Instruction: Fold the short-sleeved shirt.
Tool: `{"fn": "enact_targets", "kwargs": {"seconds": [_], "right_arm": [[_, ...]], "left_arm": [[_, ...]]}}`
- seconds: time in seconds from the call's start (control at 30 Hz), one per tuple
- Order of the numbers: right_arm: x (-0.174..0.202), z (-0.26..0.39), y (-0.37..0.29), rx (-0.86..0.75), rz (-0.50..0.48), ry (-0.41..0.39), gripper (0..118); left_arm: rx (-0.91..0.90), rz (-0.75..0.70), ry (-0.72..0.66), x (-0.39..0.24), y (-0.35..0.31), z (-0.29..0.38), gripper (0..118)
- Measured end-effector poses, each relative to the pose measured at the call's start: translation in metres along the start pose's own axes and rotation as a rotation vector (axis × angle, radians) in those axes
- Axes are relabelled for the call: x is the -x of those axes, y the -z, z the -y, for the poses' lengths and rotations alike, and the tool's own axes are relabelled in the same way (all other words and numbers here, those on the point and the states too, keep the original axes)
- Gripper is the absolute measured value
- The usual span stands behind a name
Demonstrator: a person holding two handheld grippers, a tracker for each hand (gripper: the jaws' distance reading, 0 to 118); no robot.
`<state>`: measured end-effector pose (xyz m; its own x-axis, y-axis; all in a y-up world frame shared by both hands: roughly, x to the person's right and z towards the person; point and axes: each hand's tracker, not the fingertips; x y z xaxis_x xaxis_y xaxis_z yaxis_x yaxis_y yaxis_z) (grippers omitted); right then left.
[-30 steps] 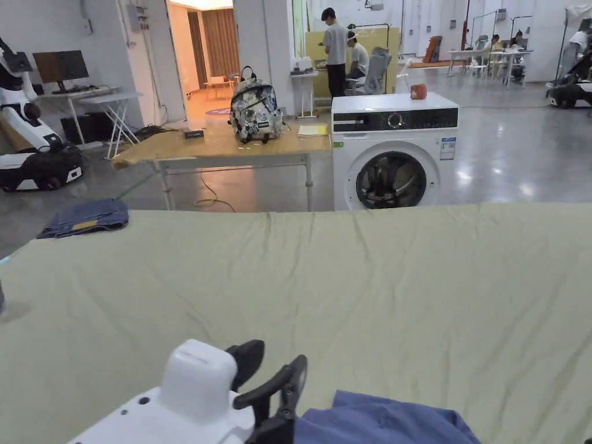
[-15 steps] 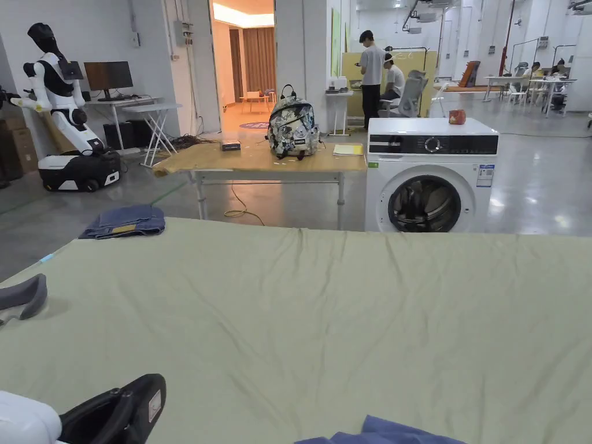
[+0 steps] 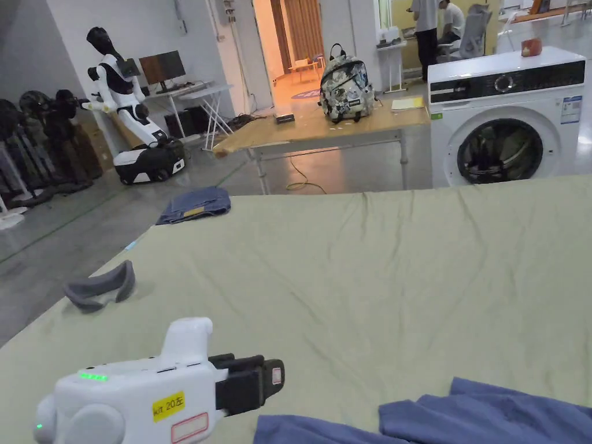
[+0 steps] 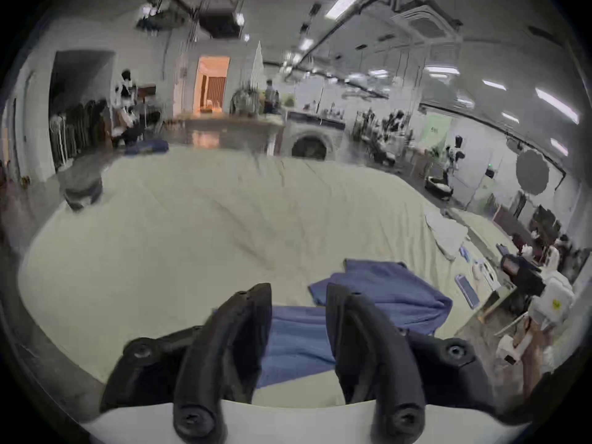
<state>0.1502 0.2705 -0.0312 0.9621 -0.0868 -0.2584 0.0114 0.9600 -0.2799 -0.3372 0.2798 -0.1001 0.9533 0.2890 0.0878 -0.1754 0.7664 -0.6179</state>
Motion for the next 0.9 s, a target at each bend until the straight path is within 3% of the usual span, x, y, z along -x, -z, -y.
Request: {"fn": "enact_targets", "kwargs": {"seconds": [0.13,0.2,0.3,0.37,0.53,0.67,0.9], "right_arm": [[-0.011,0.009,0.006,0.038,0.02,-0.003,0],[-0.018,0.013,0.008,0.059,0.039,0.002,0],[-0.029,0.018,0.009,0.075,0.064,0.04,0],[-0.036,0.021,0.01,0.091,0.082,0.081,0],[-0.043,0.026,0.009,0.107,0.109,0.11,0],[-0.043,0.027,0.007,0.122,0.119,0.096,0],[-0.043,0.025,-0.004,0.115,0.122,0.078,0]], "left_arm": [[0.188,-0.044,-0.23,0.059,0.077,0.003,33],[0.249,-0.13,-0.273,0.08,0.107,0.011,33],[0.334,-0.153,-0.285,0.096,0.134,0.023,33],[0.353,-0.116,-0.374,0.106,0.147,0.03,33],[0.333,-0.166,-0.339,0.094,0.157,0.034,33],[0.375,-0.225,-0.212,0.078,0.166,0.03,28],[0.373,-0.242,-0.245,0.087,0.167,0.023,28]]}}
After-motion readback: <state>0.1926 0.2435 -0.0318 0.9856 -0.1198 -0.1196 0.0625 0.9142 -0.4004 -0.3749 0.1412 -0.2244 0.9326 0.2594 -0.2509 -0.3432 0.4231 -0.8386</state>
